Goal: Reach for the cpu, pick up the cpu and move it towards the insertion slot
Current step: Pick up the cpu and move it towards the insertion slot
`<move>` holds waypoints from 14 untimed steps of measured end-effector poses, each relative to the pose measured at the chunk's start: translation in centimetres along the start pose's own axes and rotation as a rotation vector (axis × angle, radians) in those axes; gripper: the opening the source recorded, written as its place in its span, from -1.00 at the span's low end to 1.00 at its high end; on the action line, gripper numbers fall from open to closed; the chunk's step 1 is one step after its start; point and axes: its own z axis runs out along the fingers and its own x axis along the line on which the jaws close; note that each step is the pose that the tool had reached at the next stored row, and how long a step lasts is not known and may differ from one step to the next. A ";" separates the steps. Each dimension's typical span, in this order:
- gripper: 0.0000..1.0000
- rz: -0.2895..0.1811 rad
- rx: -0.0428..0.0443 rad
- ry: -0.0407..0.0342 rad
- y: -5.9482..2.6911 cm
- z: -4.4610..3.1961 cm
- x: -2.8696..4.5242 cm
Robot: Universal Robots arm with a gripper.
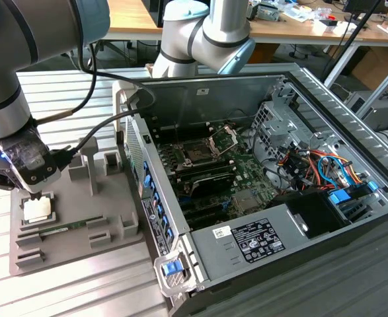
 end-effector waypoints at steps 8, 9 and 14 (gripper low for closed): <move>-0.79 0.000 0.0000 -0.0001 -0.01 0.12 0.00; -0.79 0.000 0.0000 -0.0002 -0.01 0.14 0.00; -0.79 0.000 0.0000 -0.0006 -0.02 0.43 0.01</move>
